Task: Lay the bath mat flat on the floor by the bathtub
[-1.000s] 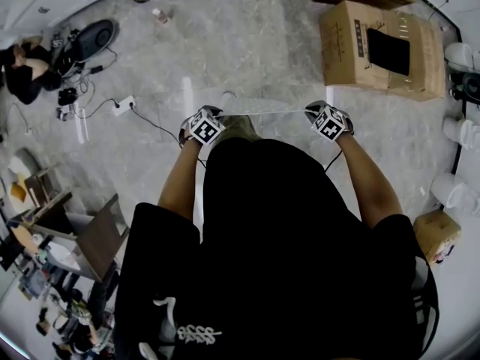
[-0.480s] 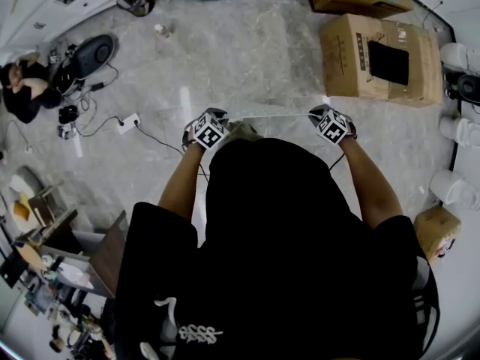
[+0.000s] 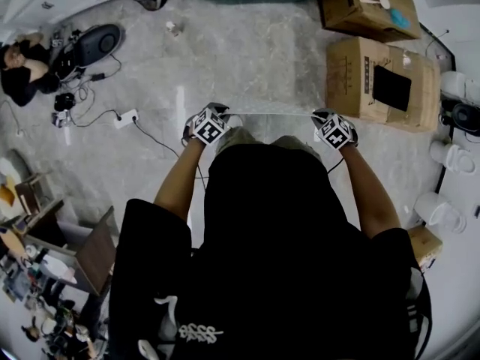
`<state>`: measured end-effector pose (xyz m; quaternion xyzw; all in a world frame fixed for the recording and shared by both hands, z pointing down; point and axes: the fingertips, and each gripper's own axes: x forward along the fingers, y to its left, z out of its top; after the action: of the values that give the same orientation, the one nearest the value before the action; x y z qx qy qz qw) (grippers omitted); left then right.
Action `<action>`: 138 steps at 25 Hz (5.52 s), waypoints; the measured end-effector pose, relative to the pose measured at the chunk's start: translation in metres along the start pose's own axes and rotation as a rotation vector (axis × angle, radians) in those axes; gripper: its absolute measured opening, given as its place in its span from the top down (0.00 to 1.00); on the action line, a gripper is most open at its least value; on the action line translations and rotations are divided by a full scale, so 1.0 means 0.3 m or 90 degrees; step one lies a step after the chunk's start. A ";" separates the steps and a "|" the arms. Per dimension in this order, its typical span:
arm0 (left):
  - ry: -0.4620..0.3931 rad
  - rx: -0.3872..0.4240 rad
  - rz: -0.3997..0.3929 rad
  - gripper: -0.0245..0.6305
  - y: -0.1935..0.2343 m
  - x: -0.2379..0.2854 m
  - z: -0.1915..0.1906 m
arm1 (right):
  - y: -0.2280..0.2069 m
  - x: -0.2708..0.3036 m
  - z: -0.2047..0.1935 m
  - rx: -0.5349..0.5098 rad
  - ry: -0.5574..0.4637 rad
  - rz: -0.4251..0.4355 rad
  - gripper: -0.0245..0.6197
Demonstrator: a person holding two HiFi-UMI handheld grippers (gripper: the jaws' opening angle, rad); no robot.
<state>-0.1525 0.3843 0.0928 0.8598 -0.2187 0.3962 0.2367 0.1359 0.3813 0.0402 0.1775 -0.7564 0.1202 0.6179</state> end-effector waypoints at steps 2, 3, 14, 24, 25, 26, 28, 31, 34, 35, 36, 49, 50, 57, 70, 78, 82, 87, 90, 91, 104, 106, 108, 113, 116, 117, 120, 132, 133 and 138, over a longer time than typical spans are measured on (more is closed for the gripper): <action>-0.020 -0.029 0.010 0.92 0.033 -0.026 -0.003 | -0.012 -0.010 0.051 -0.033 -0.004 -0.008 0.92; -0.028 -0.040 0.014 0.92 0.046 -0.039 -0.006 | -0.017 -0.013 0.073 -0.051 -0.006 -0.011 0.92; -0.051 -0.071 0.064 0.92 0.156 -0.095 0.070 | -0.149 -0.019 0.189 -0.048 -0.050 -0.050 0.92; 0.012 -0.090 0.079 0.92 0.265 -0.011 0.143 | -0.341 0.056 0.228 -0.066 -0.086 -0.006 0.92; 0.016 -0.090 0.080 0.92 0.273 0.007 0.170 | -0.373 0.061 0.218 -0.068 -0.087 -0.003 0.92; 0.019 -0.088 0.079 0.92 0.280 0.026 0.199 | -0.405 0.068 0.204 -0.068 -0.087 0.002 0.92; 0.026 -0.085 0.079 0.92 0.311 0.063 0.263 | -0.479 0.090 0.184 -0.060 -0.088 0.013 0.92; 0.033 -0.094 0.082 0.92 0.376 0.120 0.364 | -0.610 0.118 0.173 -0.032 -0.085 0.021 0.92; 0.042 -0.112 0.079 0.92 0.427 0.189 0.453 | -0.735 0.142 0.154 -0.009 -0.087 0.027 0.92; 0.046 -0.115 0.078 0.92 0.443 0.209 0.480 | -0.771 0.148 0.150 -0.005 -0.088 0.029 0.92; 0.052 -0.116 0.077 0.92 0.460 0.228 0.505 | -0.804 0.154 0.147 -0.002 -0.090 0.032 0.92; 0.101 -0.122 0.096 0.92 0.660 0.371 0.769 | -1.163 0.254 0.151 0.024 -0.118 0.073 0.92; 0.100 -0.123 0.100 0.92 0.676 0.375 0.778 | -1.176 0.263 0.157 0.019 -0.118 0.077 0.92; 0.083 -0.116 0.128 0.92 0.809 0.345 0.783 | -1.231 0.296 0.282 0.009 -0.099 0.078 0.92; 0.097 -0.051 0.068 0.92 0.985 0.351 0.652 | -1.194 0.362 0.440 0.092 -0.084 -0.013 0.92; 0.071 -0.132 0.065 0.92 1.078 0.462 0.592 | -1.214 0.483 0.445 0.151 -0.046 -0.042 0.92; 0.080 -0.104 0.047 0.92 1.113 0.542 0.552 | -1.233 0.557 0.437 0.152 -0.045 -0.056 0.92; 0.094 -0.128 0.048 0.92 1.132 0.644 0.527 | -1.261 0.676 0.393 0.099 -0.049 -0.069 0.92; 0.103 -0.125 0.063 0.92 1.153 0.755 0.493 | -1.312 0.806 0.349 0.096 -0.057 -0.060 0.92; 0.111 -0.122 0.070 0.92 1.163 0.795 0.465 | -1.315 0.865 0.334 0.101 -0.062 -0.054 0.92; 0.095 -0.220 0.154 0.92 1.288 1.465 0.106 | -1.361 1.637 0.070 0.131 -0.130 -0.049 0.92; 0.105 -0.205 0.150 0.92 1.291 1.539 0.035 | -1.342 1.724 0.043 0.128 -0.135 -0.045 0.92; 0.116 -0.192 0.148 0.92 1.294 1.613 -0.015 | -1.330 1.805 0.008 0.117 -0.134 -0.039 0.92; 0.117 -0.189 0.153 0.92 1.317 1.738 -0.075 | -1.329 1.954 -0.050 0.116 -0.129 -0.029 0.92; 0.125 -0.179 0.159 0.92 1.341 1.797 -0.100 | -1.337 2.030 -0.071 0.112 -0.126 -0.024 0.92; 0.127 -0.178 0.159 0.92 1.351 1.816 -0.107 | -1.341 2.054 -0.075 0.109 -0.126 -0.025 0.92; 0.120 -0.206 0.167 0.92 1.395 1.860 -0.118 | -1.377 2.118 -0.065 0.106 -0.132 -0.030 0.92; 0.107 -0.068 0.194 0.92 1.768 2.063 -0.084 | -1.639 2.404 0.087 -0.002 -0.179 -0.113 0.92; 0.105 -0.051 0.199 0.92 1.798 2.088 -0.095 | -1.661 2.439 0.101 -0.015 -0.183 -0.115 0.92; 0.119 0.055 0.219 0.92 1.964 2.244 -0.184 | -1.761 2.650 0.174 -0.042 -0.196 -0.139 0.92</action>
<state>-0.1189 -0.1773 0.7904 0.7785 -0.3225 0.5179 0.1475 0.1720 -0.2149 0.7867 0.2544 -0.8220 -0.0010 0.5094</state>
